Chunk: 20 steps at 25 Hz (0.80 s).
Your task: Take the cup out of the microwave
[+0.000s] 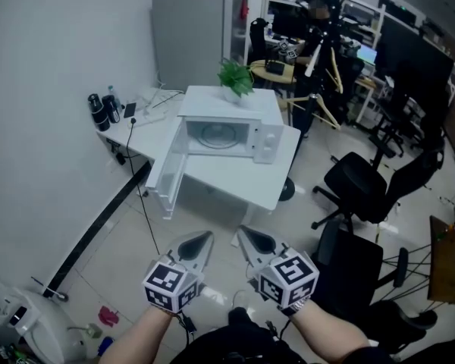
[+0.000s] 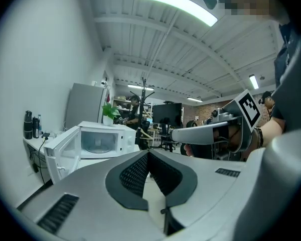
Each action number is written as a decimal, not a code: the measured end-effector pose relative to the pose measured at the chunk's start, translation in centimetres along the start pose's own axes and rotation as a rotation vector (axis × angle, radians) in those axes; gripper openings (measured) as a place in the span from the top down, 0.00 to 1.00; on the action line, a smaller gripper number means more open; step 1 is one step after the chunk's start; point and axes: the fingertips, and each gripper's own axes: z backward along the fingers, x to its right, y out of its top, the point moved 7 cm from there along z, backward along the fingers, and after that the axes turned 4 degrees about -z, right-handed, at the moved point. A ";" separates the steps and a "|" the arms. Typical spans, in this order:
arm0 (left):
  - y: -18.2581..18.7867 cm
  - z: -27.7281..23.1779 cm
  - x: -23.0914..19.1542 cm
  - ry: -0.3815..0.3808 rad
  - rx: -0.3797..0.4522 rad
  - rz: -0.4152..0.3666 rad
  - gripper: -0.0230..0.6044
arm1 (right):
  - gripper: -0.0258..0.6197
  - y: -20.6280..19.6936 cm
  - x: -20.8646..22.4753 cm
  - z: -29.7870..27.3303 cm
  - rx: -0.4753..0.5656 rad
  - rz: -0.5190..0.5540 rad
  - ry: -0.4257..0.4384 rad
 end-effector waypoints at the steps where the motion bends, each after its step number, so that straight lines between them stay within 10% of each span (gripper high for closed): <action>1: 0.2 -0.8 -0.5 0.006 -0.004 -0.003 0.96 | 0.96 0.2 0.7 -0.6 0.002 -0.003 0.004; 20: 1.9 -18.3 -8.4 0.175 -0.082 0.001 0.81 | 0.96 2.6 16.1 -8.8 -0.059 -0.029 0.077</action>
